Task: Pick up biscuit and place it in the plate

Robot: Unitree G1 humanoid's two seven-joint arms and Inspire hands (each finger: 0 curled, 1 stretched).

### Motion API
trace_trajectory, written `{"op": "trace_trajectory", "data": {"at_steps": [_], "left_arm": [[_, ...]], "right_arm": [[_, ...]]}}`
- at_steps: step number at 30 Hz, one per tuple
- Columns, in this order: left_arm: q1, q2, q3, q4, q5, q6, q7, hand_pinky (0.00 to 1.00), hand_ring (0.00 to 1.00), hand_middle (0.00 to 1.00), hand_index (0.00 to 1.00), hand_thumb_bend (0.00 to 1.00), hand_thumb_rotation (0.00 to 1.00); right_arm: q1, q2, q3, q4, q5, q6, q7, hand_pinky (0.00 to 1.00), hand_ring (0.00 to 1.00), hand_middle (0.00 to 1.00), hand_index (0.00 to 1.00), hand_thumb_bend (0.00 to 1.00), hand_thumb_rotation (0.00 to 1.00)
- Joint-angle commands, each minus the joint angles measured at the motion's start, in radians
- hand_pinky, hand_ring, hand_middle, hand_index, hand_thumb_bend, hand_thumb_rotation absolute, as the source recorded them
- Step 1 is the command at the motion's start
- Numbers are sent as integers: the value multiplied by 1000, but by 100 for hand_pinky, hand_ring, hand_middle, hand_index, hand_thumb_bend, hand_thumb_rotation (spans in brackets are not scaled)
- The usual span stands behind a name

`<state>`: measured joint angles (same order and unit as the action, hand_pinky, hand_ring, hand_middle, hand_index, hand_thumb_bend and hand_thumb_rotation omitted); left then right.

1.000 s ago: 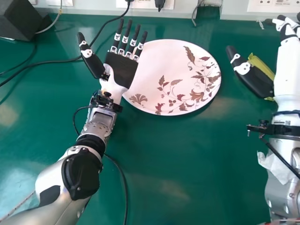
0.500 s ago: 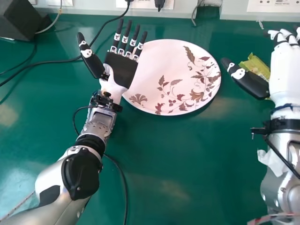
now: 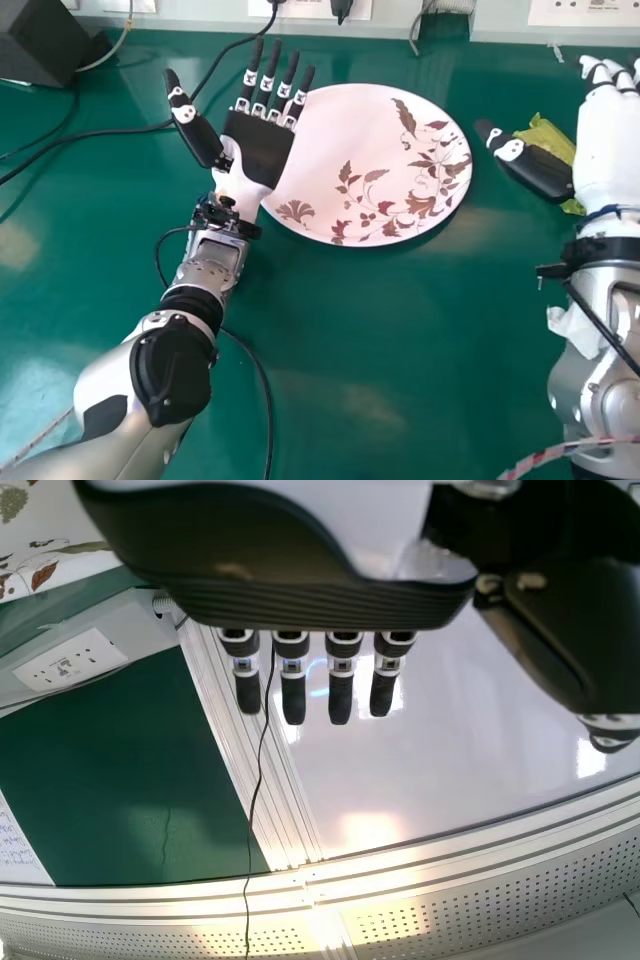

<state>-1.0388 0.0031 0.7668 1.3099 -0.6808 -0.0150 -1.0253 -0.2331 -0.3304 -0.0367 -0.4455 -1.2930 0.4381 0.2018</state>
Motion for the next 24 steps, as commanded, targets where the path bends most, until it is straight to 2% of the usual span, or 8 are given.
{"op": "trace_trajectory", "data": {"at_steps": [1, 11, 18, 24], "left_arm": [[22, 2, 0, 9, 0, -1, -14, 98, 96, 99, 99, 100, 45], [22, 2, -2, 9, 3, -5, -16, 94, 95, 98, 98, 100, 44], [22, 3, -1, 9, 2, -3, -22, 91, 94, 97, 97, 100, 42], [21, 1, 1, 9, 0, 0, -12, 92, 93, 96, 96, 100, 43]], "right_arm": [[-19, -13, 3, 9, -13, 9, 13, 80, 88, 95, 95, 100, 66], [-48, -33, 8, 61, -21, 32, 37, 79, 89, 95, 95, 100, 65], [-70, -59, 3, 103, 7, 41, 81, 81, 90, 96, 96, 98, 62], [-91, -81, 7, 150, 20, 52, 105, 80, 88, 94, 94, 99, 61]]}}
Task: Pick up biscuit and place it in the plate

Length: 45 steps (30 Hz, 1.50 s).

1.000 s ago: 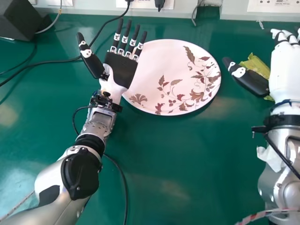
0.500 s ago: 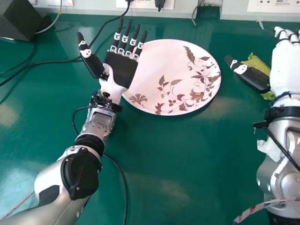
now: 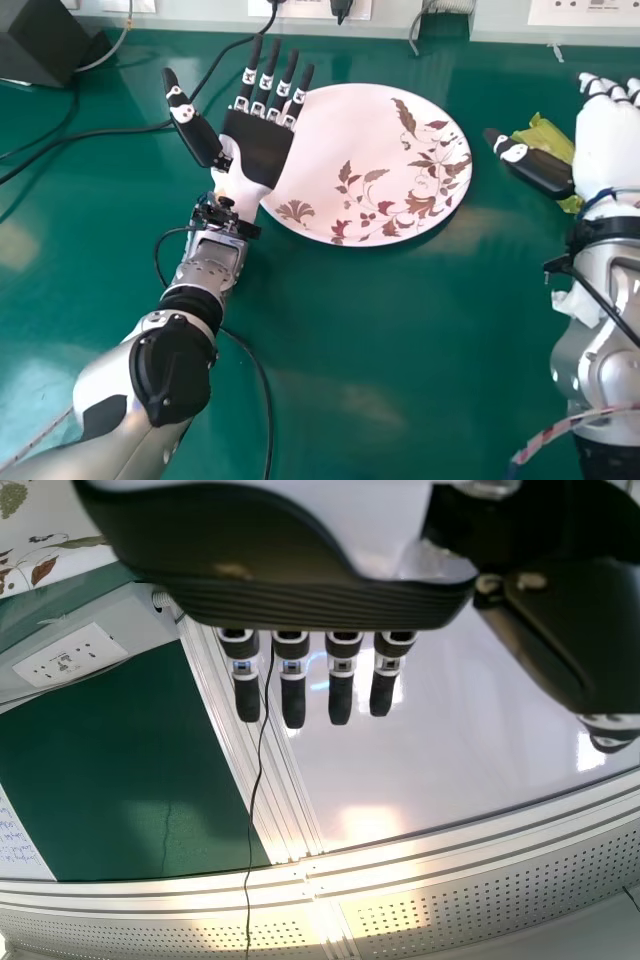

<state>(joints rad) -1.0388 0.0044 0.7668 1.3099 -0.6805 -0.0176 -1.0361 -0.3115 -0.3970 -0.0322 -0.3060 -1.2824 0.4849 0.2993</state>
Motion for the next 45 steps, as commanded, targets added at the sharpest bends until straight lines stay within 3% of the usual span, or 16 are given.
{"op": "trace_trajectory", "data": {"at_steps": [1, 20, 33, 45], "left_arm": [[21, 0, 1, 9, 0, 0, -4, 92, 93, 96, 96, 100, 42], [21, 0, -4, 10, 6, -11, -10, 95, 92, 96, 96, 100, 40], [21, 0, -2, 10, 2, 0, -8, 99, 94, 96, 95, 100, 39], [22, 4, 5, 10, -6, 11, -6, 92, 87, 90, 93, 100, 36]], "right_arm": [[-16, -18, 4, 17, 12, 7, 11, 81, 89, 94, 94, 99, 61], [-55, -86, 21, 149, 109, 12, 5, 82, 90, 95, 95, 98, 57], [-99, -116, 57, 212, 118, 72, 33, 82, 89, 95, 95, 98, 57], [-142, -137, 100, 287, 121, 119, 24, 81, 88, 93, 94, 98, 63]]}}
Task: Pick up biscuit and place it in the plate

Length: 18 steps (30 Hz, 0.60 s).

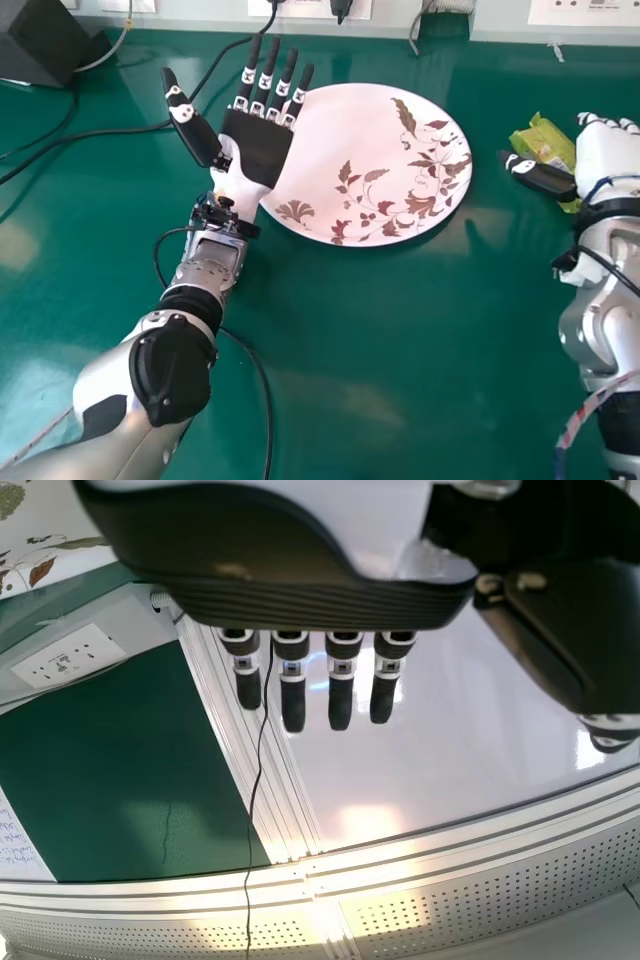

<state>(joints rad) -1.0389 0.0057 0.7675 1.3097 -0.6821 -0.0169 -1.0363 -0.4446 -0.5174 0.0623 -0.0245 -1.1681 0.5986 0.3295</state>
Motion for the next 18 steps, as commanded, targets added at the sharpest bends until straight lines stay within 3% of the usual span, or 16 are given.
{"op": "trace_trajectory", "data": {"at_steps": [1, 18], "left_arm": [[21, 2, 5, 10, -6, 12, -8, 92, 87, 90, 94, 100, 37], [23, 0, -5, 7, 5, -18, -18, 91, 86, 89, 93, 100, 35]], "right_arm": [[-11, -18, 8, 10, 9, 5, -10, 82, 88, 93, 94, 98, 61], [-62, -58, 63, 143, 56, 4, -12, 79, 89, 94, 94, 97, 62]]}}
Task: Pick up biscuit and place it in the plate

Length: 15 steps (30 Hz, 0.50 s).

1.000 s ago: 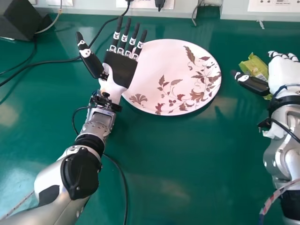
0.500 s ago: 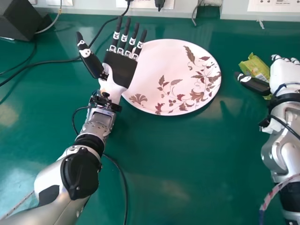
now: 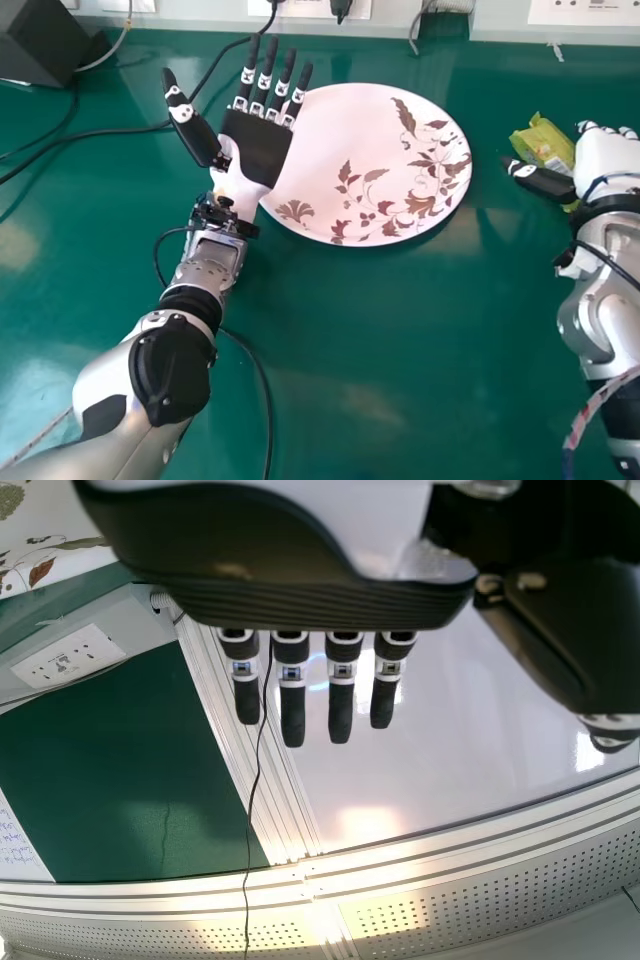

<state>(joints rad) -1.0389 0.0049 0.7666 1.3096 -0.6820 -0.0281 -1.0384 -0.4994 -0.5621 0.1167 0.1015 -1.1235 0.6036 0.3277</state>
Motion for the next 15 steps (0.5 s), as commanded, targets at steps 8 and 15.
{"op": "trace_trajectory", "data": {"at_steps": [8, 15], "left_arm": [[24, 0, -6, 8, 8, -15, -4, 85, 83, 87, 92, 100, 28], [24, 4, -1, 8, 2, 1, -12, 82, 82, 87, 93, 100, 27]], "right_arm": [[-12, -33, 36, 57, 28, -7, -28, 80, 88, 94, 93, 97, 64], [-2, -46, 54, 43, 30, 4, 1, 79, 88, 93, 93, 97, 62]]}}
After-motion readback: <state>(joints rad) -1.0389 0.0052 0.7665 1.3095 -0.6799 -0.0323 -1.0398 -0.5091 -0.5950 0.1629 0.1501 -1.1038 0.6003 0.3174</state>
